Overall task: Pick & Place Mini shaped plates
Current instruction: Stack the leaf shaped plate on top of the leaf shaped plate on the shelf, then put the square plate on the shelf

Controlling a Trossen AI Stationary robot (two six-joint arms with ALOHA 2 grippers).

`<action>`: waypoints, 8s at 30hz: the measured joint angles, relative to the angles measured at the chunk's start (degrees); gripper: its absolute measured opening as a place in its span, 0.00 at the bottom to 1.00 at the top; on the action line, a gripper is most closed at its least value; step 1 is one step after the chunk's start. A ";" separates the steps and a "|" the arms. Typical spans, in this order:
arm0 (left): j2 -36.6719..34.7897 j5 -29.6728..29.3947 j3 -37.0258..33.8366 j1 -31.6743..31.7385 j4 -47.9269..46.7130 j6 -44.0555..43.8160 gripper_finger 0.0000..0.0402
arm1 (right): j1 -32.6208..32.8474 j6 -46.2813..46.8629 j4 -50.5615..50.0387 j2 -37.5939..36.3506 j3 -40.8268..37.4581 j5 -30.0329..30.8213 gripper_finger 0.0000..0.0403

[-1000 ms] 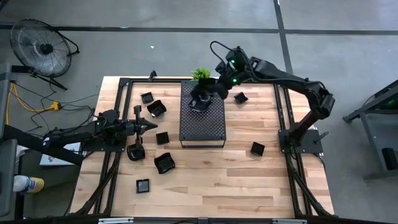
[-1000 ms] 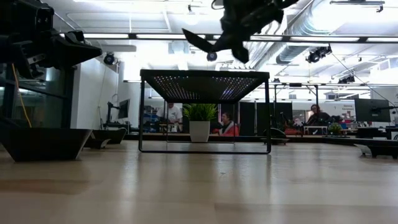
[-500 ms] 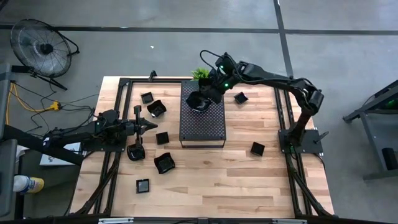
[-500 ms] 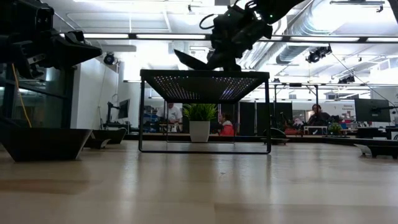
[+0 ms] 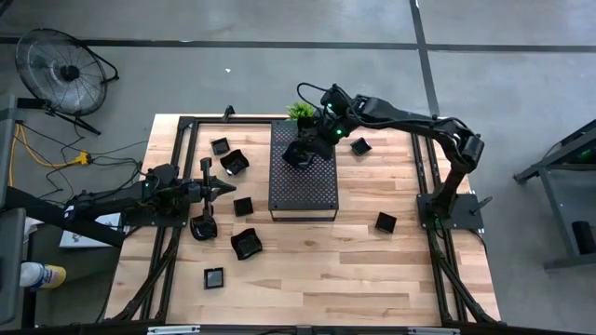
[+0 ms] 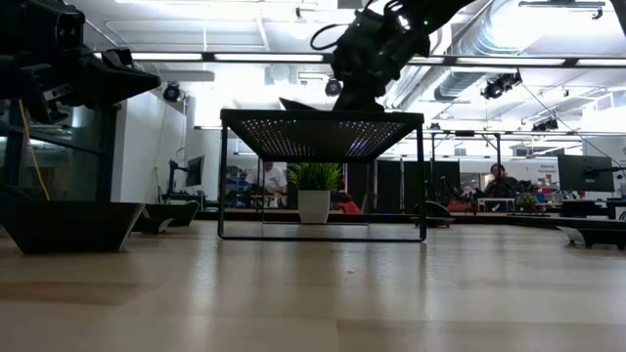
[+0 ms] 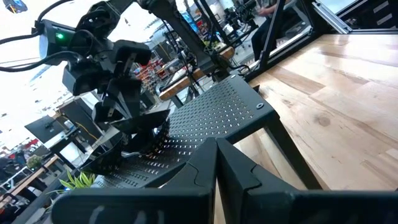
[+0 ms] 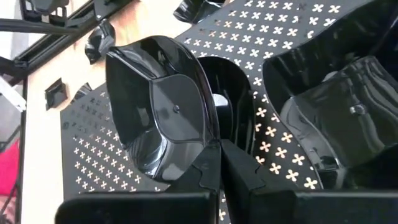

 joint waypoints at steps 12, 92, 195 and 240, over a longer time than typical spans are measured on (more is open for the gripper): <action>0.00 -0.01 -0.01 0.00 0.00 0.00 0.00 | -0.02 -1.02 -0.05 0.00 0.00 3.43 0.00; 0.00 0.00 -0.02 0.00 0.00 0.00 0.00 | 0.80 -28.57 7.64 -40.92 -47.71 37.05 0.20; 0.00 0.00 -0.02 0.01 0.00 0.00 0.00 | -8.19 -50.19 17.04 -21.55 -46.67 39.06 0.00; -0.01 0.00 -0.01 0.00 0.00 0.00 0.00 | 45.73 -38.32 18.20 -33.38 -33.07 47.31 0.00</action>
